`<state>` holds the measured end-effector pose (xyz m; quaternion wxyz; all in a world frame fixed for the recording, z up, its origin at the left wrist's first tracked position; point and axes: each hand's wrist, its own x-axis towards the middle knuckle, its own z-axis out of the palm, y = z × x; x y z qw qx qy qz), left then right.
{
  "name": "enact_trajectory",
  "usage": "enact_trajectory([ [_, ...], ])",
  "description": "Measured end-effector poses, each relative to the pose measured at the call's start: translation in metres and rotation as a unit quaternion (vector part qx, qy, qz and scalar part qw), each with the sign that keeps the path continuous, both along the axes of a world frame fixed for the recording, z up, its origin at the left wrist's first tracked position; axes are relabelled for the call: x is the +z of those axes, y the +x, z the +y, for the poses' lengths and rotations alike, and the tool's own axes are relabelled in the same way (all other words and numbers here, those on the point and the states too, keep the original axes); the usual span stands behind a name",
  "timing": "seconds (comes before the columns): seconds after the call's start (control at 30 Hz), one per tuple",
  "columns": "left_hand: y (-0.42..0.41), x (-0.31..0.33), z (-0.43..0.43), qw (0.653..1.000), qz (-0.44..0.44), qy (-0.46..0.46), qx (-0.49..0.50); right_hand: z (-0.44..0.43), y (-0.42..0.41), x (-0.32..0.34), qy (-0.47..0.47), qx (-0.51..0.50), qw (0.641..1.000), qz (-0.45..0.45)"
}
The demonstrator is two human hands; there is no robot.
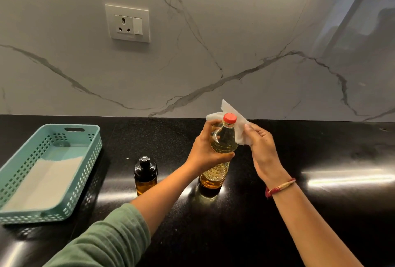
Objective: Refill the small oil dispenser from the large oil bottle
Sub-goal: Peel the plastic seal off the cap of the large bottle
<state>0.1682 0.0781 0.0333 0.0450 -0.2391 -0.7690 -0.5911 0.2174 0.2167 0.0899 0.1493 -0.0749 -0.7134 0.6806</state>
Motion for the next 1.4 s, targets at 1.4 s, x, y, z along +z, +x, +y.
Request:
enact_trajectory([
  [1.4,-0.004,-0.003,0.001,1.000,0.015,-0.015,0.016,0.006,-0.001,-0.023,0.275,-0.094,0.938,0.189],
])
